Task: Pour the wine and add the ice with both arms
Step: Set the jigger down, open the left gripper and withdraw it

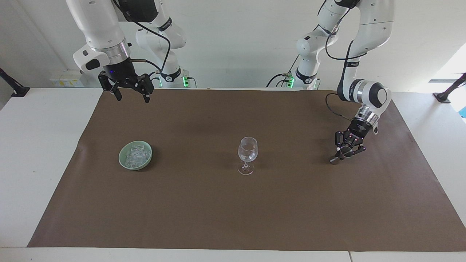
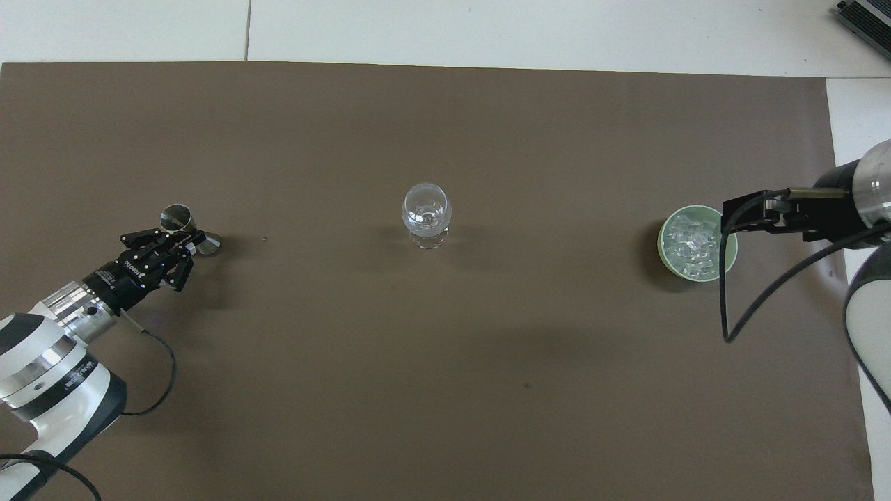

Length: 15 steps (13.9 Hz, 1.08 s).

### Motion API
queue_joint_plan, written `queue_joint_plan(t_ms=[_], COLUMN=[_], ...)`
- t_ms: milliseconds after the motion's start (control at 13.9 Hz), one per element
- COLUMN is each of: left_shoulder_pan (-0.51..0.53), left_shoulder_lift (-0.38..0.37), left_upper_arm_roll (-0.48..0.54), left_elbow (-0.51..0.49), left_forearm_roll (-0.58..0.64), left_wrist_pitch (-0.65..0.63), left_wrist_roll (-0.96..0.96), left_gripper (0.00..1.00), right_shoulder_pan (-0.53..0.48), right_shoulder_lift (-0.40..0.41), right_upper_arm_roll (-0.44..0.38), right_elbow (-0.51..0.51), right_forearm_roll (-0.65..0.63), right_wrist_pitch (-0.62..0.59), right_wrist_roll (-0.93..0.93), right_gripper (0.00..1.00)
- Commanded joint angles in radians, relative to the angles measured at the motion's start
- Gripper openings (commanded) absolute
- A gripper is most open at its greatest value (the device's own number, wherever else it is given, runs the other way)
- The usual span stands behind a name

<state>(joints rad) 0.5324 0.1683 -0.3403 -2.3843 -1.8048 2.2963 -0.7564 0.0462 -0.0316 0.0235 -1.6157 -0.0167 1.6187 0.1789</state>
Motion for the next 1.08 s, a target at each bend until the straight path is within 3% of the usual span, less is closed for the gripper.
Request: queue_joint_plan(t_ms=[0, 144, 287, 503, 575, 719, 1006], left_shoulder_pan=[0.015, 0.017, 0.015, 0.008, 0.008, 0.018, 0.035], left_shoulder_lift=[0.02, 0.02, 0.022, 0.022, 0.022, 0.022, 0.01], left_upper_arm_roll=[-0.005, -0.005, -0.005, -0.005, -0.003, -0.003, -0.002], left_elbow=[0.011, 0.013, 0.014, 0.014, 0.016, 0.02, 0.056], left_forearm_roll=[0.018, 0.018, 0.019, 0.019, 0.021, 0.085, 0.301], left_wrist_pitch=[-0.023, -0.024, -0.015, -0.009, -0.011, -0.009, -0.012], left_wrist_roll=[0.02, 0.019, 0.02, 0.049, 0.049, 0.048, 0.037], left_gripper=[0.11, 0.26, 0.5, 0.55, 0.62, 1.0, 1.0], right_shoulder_pan=[-0.014, -0.034, -0.04, -0.065, -0.075, -0.091, -0.117], right_shoulder_lift=[-0.005, -0.048, -0.05, 0.037, 0.06, 0.078, 0.099], right_upper_arm_roll=[0.004, 0.004, 0.003, 0.003, 0.003, 0.003, 0.003], right_elbow=[-0.018, -0.161, -0.26, -0.283, -0.302, -0.386, -0.532], right_forearm_roll=[0.001, 0.003, 0.003, 0.003, 0.003, 0.003, 0.001], right_wrist_pitch=[0.019, 0.257, 0.412, 0.554, 0.587, 0.682, 0.878], right_wrist_roll=[-0.041, -0.05, -0.045, -0.05, -0.055, -0.055, -0.062], right_gripper=[1.0, 1.0, 1.0, 1.0, 1.0, 0.95, 0.92])
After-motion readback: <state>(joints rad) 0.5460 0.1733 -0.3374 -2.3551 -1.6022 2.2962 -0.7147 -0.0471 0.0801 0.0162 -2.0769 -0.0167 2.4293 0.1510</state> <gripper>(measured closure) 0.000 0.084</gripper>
